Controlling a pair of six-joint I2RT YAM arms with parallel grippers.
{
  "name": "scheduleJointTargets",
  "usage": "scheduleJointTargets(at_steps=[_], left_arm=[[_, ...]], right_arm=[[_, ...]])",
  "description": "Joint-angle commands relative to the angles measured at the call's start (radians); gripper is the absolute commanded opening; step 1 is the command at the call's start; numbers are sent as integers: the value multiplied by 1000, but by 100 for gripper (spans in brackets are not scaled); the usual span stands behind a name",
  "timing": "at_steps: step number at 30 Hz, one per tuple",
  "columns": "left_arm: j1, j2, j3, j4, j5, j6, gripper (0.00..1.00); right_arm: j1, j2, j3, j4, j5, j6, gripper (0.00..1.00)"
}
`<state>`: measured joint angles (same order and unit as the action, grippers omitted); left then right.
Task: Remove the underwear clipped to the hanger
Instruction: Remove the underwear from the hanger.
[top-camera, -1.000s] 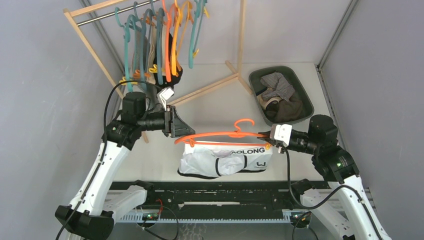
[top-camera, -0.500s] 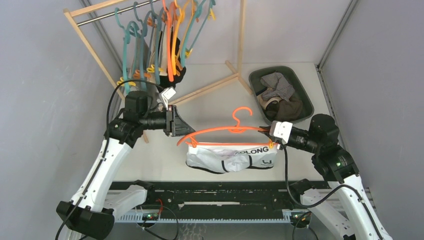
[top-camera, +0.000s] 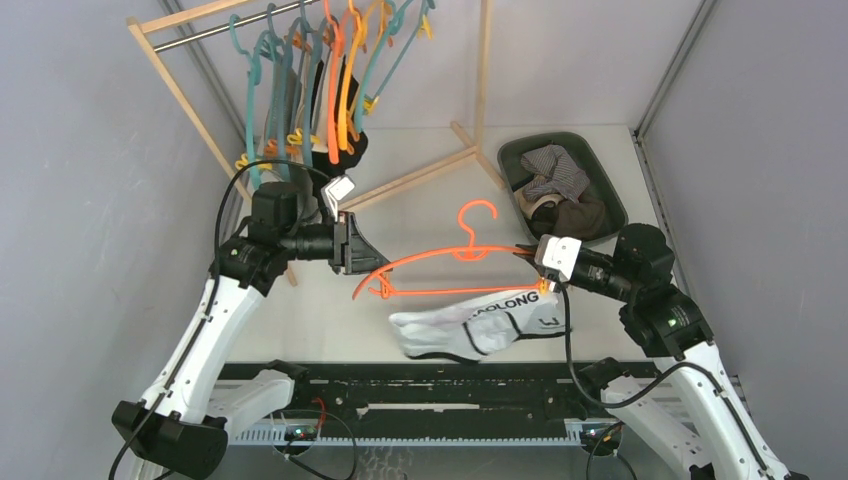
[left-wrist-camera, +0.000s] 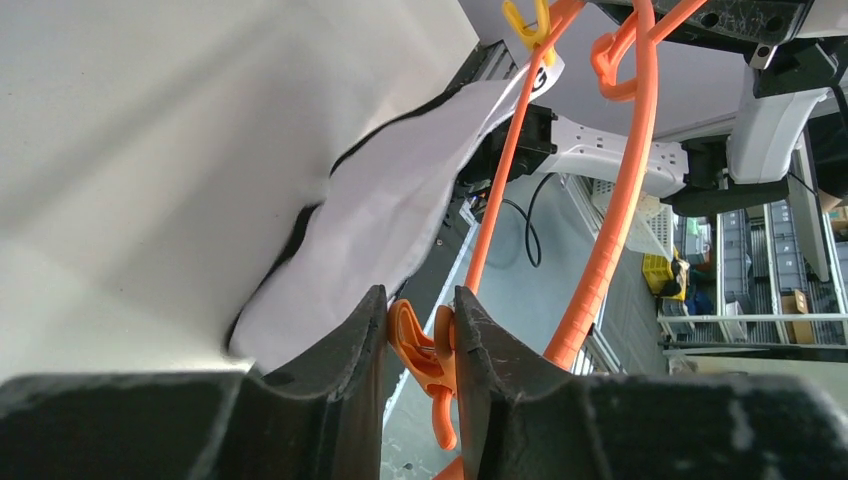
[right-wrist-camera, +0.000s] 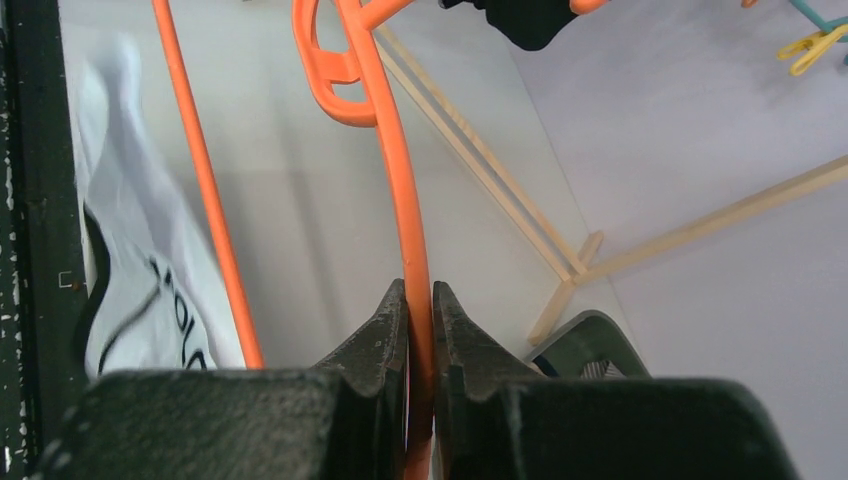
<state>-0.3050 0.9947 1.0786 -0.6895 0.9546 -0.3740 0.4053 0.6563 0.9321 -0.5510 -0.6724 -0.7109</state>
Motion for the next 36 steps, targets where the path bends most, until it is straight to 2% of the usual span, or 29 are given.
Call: scheduleJointTargets(at_steps=[1, 3, 9, 18, 26, 33, 36], left_arm=[[-11, -6, -4, 30, 45, 1, 20], [-11, -8, -5, 30, 46, -2, 20], [-11, -15, -7, 30, 41, -3, 30], [-11, -33, -3, 30, 41, -7, 54], [-5, -40, 53, 1, -3, 59, 67], [1, -87, 170, -12, -217, 220, 84], [1, -123, 205, 26, -256, 268, 86]], right_arm=[[9, -13, 23, 135, 60, 42, 0], [10, -24, 7, 171, 72, 43, 0], [12, -23, 2, 180, 76, 38, 0], [12, -29, -10, 168, 86, 21, 0], [13, -33, -11, 120, 51, 8, 0], [13, -43, -10, 98, 15, -6, 0], [16, -39, -10, 103, 24, -11, 0]])
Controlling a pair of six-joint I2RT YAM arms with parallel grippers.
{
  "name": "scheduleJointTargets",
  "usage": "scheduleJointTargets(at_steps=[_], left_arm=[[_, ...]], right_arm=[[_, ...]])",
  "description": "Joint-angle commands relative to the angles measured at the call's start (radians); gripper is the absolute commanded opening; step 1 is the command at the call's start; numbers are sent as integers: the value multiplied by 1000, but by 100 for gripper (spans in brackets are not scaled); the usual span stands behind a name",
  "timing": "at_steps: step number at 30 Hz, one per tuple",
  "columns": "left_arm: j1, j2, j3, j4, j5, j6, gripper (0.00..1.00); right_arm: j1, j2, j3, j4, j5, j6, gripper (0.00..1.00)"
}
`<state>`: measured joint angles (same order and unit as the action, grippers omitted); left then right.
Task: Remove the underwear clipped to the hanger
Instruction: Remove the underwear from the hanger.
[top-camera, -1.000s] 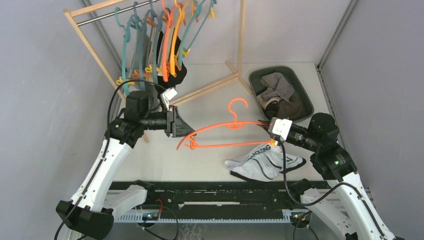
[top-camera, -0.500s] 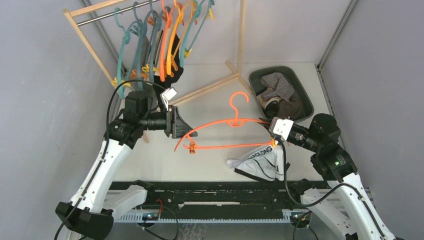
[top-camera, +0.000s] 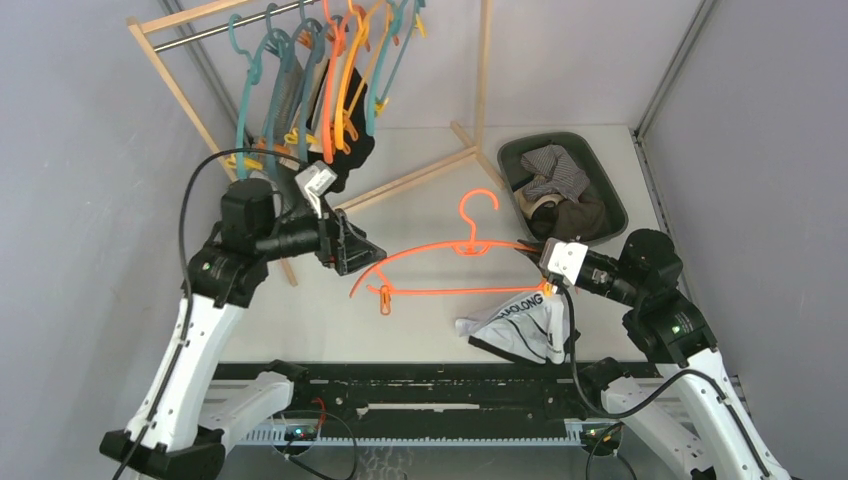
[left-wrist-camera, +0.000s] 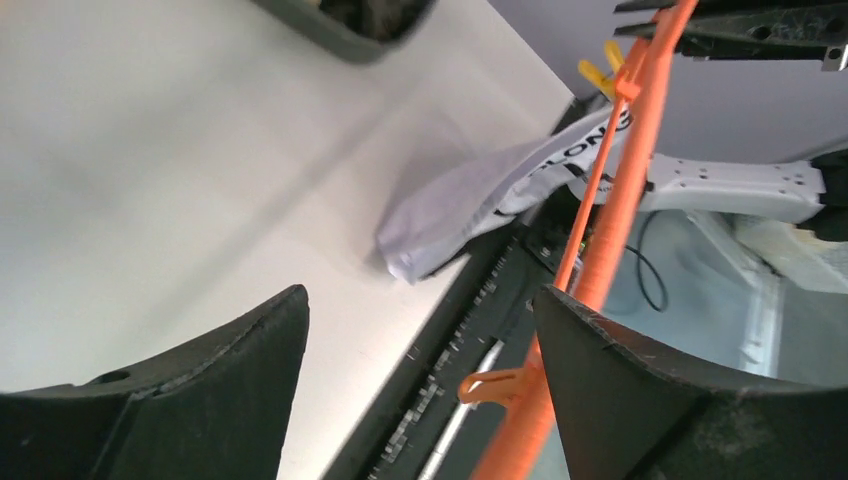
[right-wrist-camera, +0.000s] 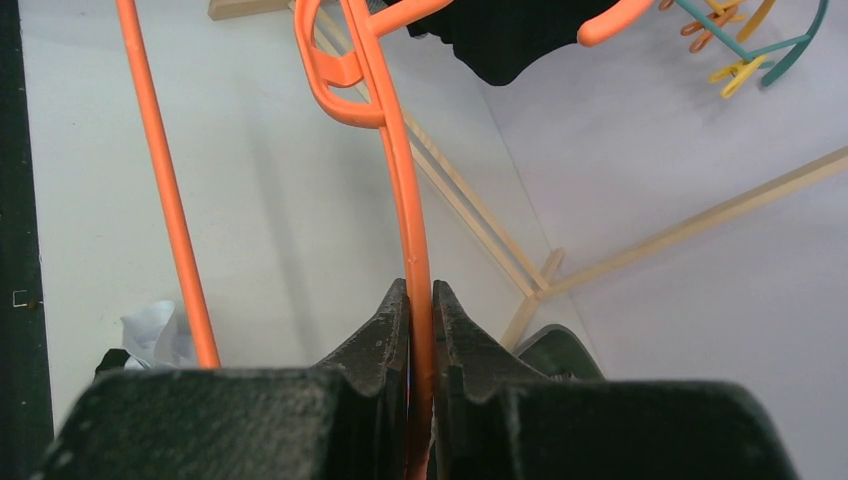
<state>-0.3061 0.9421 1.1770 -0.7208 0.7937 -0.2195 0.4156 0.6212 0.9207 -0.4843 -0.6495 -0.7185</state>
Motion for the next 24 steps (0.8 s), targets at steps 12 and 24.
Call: scheduleJointTargets(at_steps=[12, 24], left_arm=[[-66, -64, 188, 13, -20, 251, 93], [-226, 14, 169, -18, -82, 298, 78]], right_arm=[[47, 49, 80, 25, 29, -1, 0], [60, 69, 95, 26, 12, 25, 0]])
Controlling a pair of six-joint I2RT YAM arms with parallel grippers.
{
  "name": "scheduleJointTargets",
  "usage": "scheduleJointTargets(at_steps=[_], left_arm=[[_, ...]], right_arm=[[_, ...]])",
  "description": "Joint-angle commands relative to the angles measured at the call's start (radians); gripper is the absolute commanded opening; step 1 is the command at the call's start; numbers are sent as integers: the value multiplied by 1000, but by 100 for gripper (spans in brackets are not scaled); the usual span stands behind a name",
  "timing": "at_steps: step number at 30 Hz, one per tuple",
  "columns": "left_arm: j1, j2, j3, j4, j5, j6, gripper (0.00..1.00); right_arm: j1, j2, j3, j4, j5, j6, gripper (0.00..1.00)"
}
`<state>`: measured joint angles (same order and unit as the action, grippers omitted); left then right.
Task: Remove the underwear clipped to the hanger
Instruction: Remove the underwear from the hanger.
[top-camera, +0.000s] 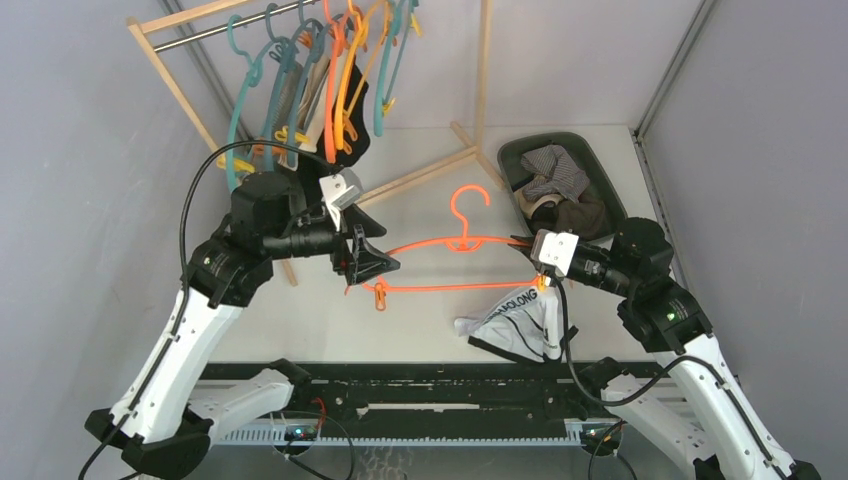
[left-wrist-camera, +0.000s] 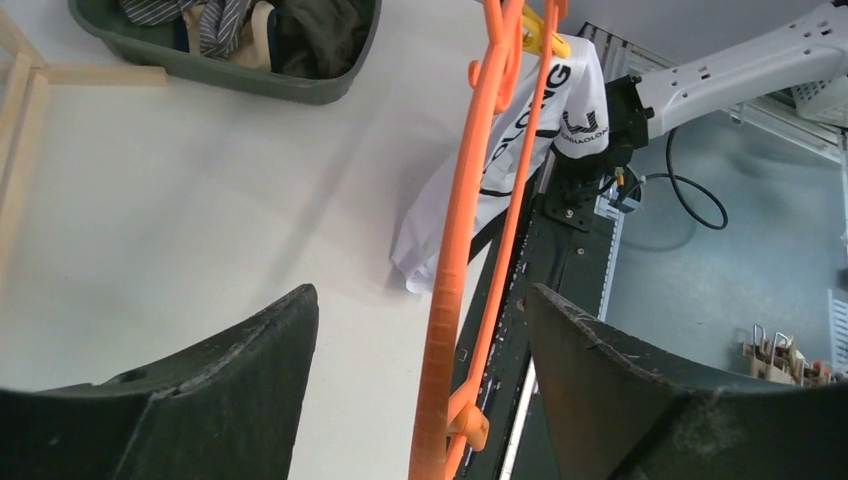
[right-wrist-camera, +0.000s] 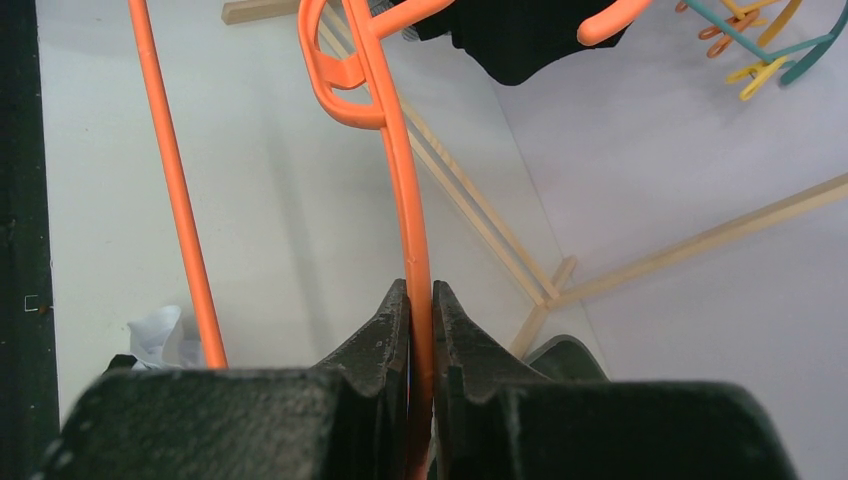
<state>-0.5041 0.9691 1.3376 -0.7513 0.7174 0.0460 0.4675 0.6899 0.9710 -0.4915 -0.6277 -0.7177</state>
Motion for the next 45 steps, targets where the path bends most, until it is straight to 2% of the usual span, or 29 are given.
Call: scheduleJointTargets(at_steps=[1, 6, 10, 18, 25, 27, 33, 36, 38, 41, 45], left_arm=[[-32, -11, 4, 12, -6, 32, 75], [-49, 0, -20, 12, 21, 31, 60], [-61, 5, -29, 12, 35, 36, 55], [-79, 19, -26, 12, 58, 46, 39], [-83, 19, -20, 12, 63, 69, 15], [-82, 9, -20, 15, 56, 83, 1], [-82, -50, -33, 47, -28, 161, 0], [-82, -56, -25, 53, -62, 199, 0], [-82, -61, -23, 55, -81, 228, 0], [-82, -81, -35, 76, -131, 295, 0], [-82, -132, -89, 133, -187, 418, 0]], right_arm=[[8, 0, 44, 34, -13, 26, 0], [8, 6, 45, 39, -17, 35, 0], [9, 12, 44, 40, -19, 37, 0], [8, 21, 46, 66, -18, 55, 0], [10, 49, 68, 82, -4, 87, 0], [10, 51, 70, 92, 1, 111, 0], [4, 63, 70, 99, -26, 206, 0], [0, 73, 71, 99, -47, 235, 9], [-1, 75, 70, 105, -49, 248, 20], [-2, 76, 71, 113, -45, 265, 45], [-7, 73, 84, 99, -60, 304, 64]])
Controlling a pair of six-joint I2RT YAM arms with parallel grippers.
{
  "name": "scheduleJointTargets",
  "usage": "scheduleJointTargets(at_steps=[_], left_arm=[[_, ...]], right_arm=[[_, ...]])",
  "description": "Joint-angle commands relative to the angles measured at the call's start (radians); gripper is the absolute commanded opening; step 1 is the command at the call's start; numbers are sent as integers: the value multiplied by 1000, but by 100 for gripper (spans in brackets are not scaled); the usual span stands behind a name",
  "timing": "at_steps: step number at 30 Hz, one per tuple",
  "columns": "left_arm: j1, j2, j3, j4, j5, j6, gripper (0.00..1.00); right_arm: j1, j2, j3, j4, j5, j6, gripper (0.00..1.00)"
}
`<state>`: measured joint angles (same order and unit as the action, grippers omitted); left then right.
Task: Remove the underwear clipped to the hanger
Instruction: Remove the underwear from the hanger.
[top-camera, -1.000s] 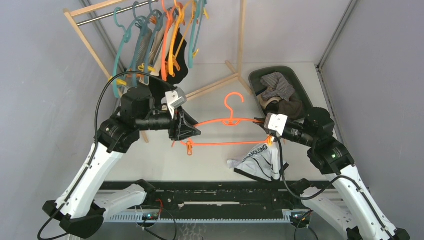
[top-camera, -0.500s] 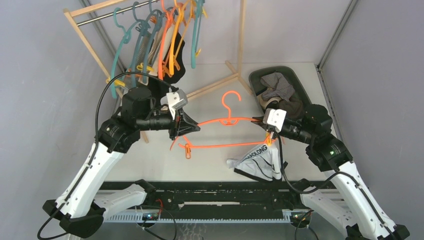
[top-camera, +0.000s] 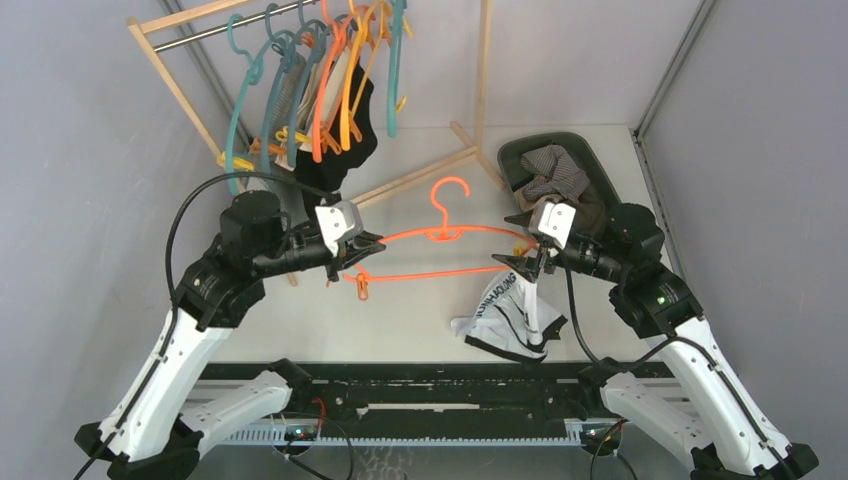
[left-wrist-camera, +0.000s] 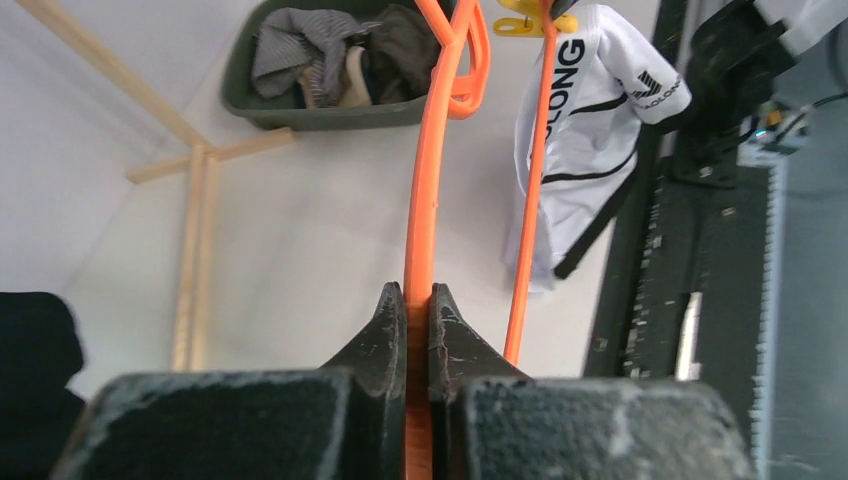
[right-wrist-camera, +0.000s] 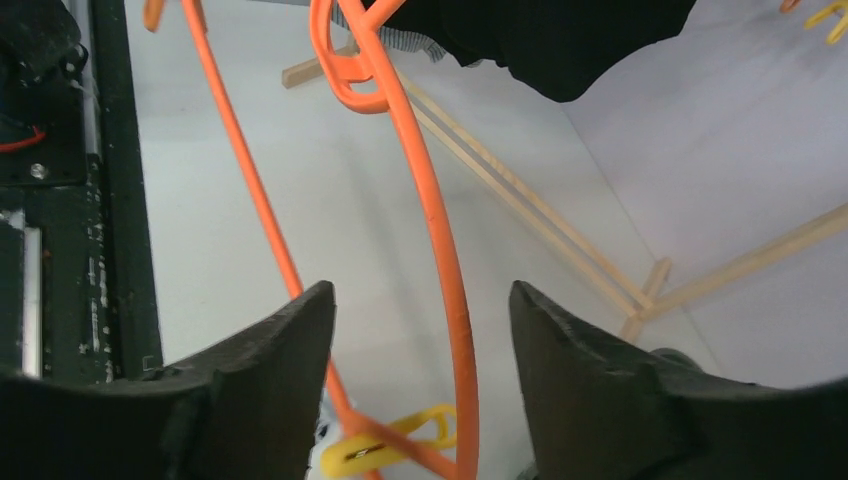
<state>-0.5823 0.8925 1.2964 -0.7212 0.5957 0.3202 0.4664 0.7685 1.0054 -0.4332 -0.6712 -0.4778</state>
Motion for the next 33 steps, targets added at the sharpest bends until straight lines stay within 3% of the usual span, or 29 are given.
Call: scheduleJointTargets(at_steps=[1, 11, 15, 20, 29, 33], left_arm=[[-5, -73, -68, 124, -77, 177, 0], [-4, -212, -172, 172, -92, 457, 0], [1, -276, -216, 177, -77, 559, 0], [11, -329, -258, 189, -22, 625, 0], [15, -371, -334, 231, 2, 648, 0], [15, -374, -348, 244, 13, 652, 0]], right_arm=[[-9, -7, 56, 37, -22, 81, 68], [-87, 17, 178, -81, -112, 344, 72], [-159, 58, 208, -81, -117, 512, 71], [-249, 154, 212, -64, -227, 670, 71], [-246, 217, 103, -33, -396, 680, 82], [-247, 212, 27, -28, -418, 650, 82]])
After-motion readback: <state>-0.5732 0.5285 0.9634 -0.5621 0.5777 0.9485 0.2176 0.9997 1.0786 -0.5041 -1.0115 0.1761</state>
